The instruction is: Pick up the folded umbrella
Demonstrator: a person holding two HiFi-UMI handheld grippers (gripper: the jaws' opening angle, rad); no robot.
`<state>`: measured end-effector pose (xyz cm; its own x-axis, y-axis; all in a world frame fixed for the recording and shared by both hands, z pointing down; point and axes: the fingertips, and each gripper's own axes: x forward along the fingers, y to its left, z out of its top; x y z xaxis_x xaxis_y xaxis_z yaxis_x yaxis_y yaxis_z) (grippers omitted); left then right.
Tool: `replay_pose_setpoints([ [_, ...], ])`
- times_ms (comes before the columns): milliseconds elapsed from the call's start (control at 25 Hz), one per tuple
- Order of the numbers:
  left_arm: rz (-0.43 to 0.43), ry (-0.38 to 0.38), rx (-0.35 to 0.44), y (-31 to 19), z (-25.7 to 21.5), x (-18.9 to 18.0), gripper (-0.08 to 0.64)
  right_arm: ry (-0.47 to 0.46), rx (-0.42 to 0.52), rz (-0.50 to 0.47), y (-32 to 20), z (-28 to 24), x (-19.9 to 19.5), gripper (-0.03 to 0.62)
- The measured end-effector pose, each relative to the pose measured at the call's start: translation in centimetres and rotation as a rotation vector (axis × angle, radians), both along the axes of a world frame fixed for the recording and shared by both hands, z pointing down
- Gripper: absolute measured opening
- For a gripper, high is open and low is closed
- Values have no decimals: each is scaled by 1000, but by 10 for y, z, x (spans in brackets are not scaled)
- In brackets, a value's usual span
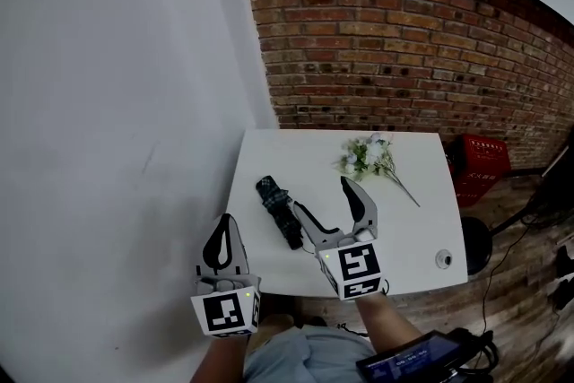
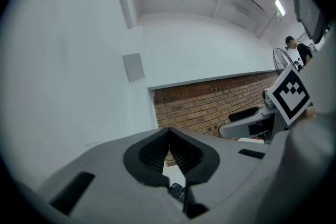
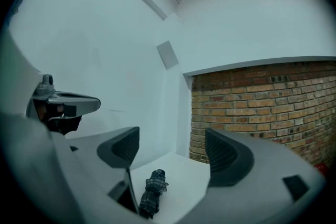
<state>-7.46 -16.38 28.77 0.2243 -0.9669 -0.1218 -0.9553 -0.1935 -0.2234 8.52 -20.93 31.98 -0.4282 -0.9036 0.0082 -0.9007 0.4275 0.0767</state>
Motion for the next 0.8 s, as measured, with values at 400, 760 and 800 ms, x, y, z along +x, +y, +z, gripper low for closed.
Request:
replay_pose_setpoints([
  [400, -14, 9, -25, -32, 6, -34, 8, 24, -42, -30, -34, 13, -40, 393],
  [760, -18, 28, -83, -64, 36, -59, 8, 51, -107, -46, -62, 43, -69, 394],
  [800, -18, 30, -90, -68, 39, -61, 8, 57, -117, -46, -65, 48, -71, 394],
])
